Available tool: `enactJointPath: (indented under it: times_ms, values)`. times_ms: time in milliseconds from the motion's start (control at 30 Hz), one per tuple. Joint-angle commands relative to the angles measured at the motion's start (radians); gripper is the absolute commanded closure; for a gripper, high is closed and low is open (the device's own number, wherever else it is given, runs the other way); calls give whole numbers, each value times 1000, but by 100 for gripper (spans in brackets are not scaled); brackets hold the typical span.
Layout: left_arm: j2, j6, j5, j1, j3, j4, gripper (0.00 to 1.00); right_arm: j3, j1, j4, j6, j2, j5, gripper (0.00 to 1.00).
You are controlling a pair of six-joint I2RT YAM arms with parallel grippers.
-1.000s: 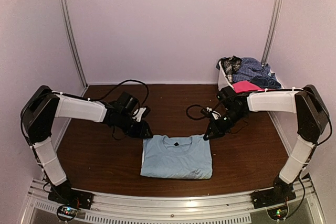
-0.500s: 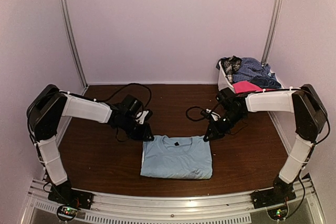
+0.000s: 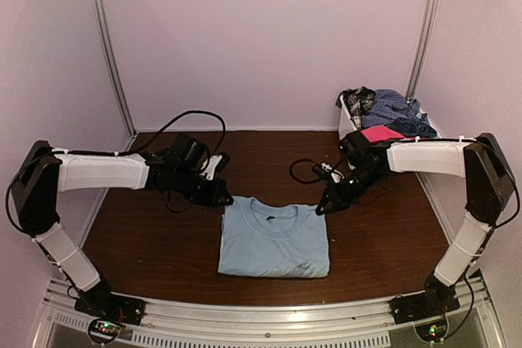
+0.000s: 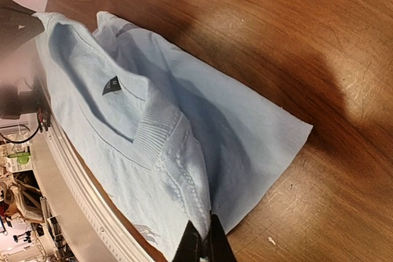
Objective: Fold and stack the mixed laundry pile
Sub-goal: Adjust the square-folded T-shirt at the center of the board.
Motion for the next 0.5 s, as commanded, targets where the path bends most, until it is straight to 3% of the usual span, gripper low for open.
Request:
enactJointPath:
  times_ms: [0, 167, 467]
  values:
    - [-74, 11, -55, 0, -67, -12, 100, 48, 2, 18, -29, -35, -32, 100]
    - [-23, -4, -76, 27, -92, 46, 100, 80, -3, 42, -38, 61, 38, 100]
    - [158, 27, -84, 49, 5, 76, 100, 127, -13, 102, -15, 231, 96, 100]
